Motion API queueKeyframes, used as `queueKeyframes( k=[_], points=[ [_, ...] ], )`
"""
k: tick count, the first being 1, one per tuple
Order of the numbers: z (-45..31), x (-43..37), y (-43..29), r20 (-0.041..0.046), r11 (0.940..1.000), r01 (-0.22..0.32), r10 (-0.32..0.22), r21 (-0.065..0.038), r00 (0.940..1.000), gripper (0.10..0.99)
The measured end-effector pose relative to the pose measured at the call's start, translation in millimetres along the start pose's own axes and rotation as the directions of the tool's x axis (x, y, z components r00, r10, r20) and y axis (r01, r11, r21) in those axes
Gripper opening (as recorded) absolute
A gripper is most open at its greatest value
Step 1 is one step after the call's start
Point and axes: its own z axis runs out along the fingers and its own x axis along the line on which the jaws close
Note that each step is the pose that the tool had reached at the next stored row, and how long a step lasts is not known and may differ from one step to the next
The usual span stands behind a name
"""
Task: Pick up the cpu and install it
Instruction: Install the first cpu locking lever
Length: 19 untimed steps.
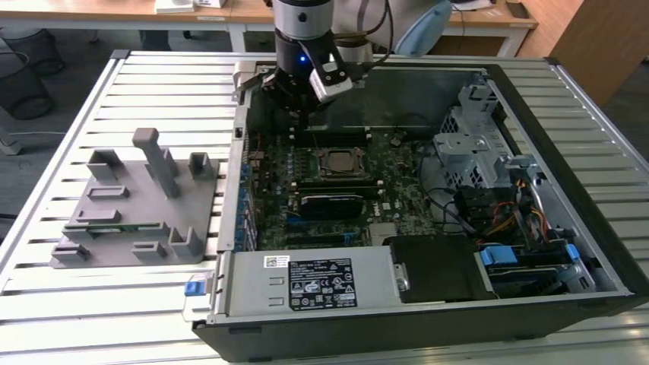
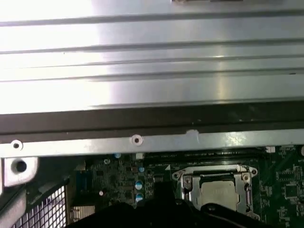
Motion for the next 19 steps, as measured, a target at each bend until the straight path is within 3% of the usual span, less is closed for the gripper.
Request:
queueKeyframes(
  k=[3, 10, 12, 13, 16, 19],
  points=[
    [0.2, -8.4, 0.7, -0.0002, 1.0, 0.0, 0.0, 0.0, 1.0, 0.106],
    [1.1, -39.4, 2.6, -0.0026, 1.0, 0.0, 0.0, 0.0, 1.0, 0.106],
    [1.6, -41.4, 2.6, -0.0026, 1.0, 0.0, 0.0, -0.001, 1.0, 0.106],
    [1.8, -41.5, 2.1, -0.0032, 1.0, 0.0, 0.0, -0.008, 1.0, 0.106],
    [2.6, -41.6, 0.1, -0.0057, 0.9987, -0.001, 0.0, -0.051, 1.0, 0.106],
    [4.0, -42.9, -0.3, -0.0058, 0.9986, 0.0, 0.0, -0.052, 1.0, 0.106]
  ],
)
